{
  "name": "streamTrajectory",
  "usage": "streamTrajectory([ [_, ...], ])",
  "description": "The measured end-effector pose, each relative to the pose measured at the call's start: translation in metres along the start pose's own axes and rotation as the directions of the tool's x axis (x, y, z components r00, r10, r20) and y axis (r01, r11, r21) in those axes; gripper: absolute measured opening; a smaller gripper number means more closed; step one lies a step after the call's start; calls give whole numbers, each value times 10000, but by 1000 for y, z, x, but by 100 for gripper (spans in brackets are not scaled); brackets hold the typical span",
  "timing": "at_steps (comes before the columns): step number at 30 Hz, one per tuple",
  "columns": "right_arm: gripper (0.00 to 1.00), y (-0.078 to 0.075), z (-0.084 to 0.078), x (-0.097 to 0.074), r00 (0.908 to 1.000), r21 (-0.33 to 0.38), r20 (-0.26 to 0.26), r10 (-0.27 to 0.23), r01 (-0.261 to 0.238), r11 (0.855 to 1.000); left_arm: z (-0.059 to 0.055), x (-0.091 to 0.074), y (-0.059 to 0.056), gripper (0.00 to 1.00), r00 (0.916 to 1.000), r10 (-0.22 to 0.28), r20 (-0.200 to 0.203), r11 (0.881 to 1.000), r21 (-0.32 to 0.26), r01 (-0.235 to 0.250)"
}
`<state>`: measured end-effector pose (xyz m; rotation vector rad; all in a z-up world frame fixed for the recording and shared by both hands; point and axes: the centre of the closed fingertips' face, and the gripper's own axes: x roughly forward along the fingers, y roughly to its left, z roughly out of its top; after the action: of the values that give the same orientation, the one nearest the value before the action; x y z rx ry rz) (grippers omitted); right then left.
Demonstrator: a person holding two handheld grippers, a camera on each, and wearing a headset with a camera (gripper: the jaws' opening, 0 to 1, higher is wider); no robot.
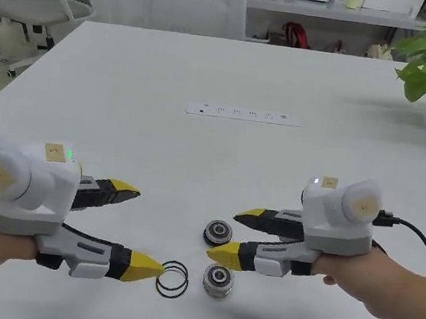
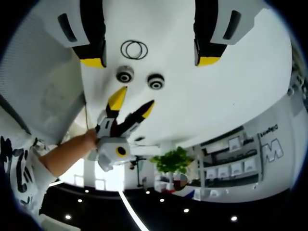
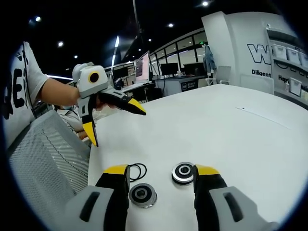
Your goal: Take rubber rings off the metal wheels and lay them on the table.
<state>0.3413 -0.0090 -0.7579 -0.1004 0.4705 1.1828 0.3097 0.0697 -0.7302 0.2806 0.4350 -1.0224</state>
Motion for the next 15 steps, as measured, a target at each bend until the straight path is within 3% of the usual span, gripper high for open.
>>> streamTrajectory([
  [15,43,-18,-10,-3,9985,441,-94,-533,536,9976,-3,18,8,71,9999,7,-104,9998,-194,-9],
])
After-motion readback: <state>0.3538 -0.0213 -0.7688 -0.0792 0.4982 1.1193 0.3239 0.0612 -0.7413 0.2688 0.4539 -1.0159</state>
